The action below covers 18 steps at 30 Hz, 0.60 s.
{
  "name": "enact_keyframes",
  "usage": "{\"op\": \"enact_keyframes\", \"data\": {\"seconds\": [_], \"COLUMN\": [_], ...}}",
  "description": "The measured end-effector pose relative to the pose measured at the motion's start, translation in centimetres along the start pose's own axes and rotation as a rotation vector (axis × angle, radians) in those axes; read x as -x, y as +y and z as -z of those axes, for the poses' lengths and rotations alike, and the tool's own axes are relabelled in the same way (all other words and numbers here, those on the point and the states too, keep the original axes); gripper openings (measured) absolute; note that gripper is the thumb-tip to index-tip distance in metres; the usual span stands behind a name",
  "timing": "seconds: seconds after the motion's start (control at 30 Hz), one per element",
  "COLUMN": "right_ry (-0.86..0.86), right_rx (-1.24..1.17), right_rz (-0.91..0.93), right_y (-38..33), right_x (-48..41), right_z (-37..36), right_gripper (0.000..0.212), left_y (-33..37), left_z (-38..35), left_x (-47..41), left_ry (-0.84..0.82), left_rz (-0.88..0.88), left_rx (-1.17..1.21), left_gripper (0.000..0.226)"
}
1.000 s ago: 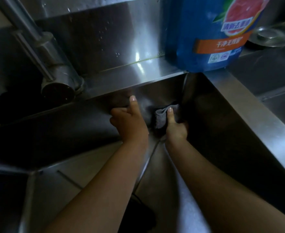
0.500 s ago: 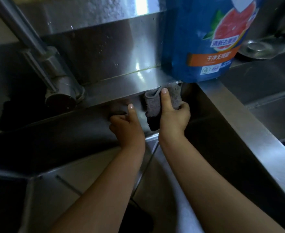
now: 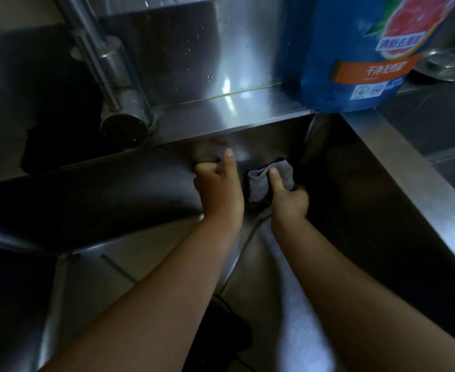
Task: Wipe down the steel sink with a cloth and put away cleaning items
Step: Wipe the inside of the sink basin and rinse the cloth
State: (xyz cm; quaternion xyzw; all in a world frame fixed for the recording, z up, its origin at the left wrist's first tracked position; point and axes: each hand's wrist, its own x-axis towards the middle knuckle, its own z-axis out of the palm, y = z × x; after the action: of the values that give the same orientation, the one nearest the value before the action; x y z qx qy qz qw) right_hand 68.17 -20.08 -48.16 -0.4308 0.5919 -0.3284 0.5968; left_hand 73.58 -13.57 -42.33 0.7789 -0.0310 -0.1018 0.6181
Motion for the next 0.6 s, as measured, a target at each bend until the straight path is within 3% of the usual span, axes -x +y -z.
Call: {"op": "enact_keyframes", "data": {"seconds": [0.17,0.4,0.6], "right_ry": [-0.107,-0.402,-0.594], "right_rx": [-0.105,-0.08,0.024], "right_rz": [0.092,-0.006,-0.038], "right_y": [-2.0,-4.1,-3.6], "right_x": [3.1,12.2,20.1], "right_z": [0.9,2.7,3.9], "right_gripper": [0.034,0.018,0.011], "left_y": [0.5,2.6,4.3], "left_z": [3.3,13.1,23.6], "left_x": [0.9,5.6,8.7], "left_ry": [-0.191,-0.116,-0.085], "left_rz": [-0.004,0.149,0.066], "left_rx": [0.002,0.022,-0.055], "left_gripper": [0.038,0.017,0.02]}}
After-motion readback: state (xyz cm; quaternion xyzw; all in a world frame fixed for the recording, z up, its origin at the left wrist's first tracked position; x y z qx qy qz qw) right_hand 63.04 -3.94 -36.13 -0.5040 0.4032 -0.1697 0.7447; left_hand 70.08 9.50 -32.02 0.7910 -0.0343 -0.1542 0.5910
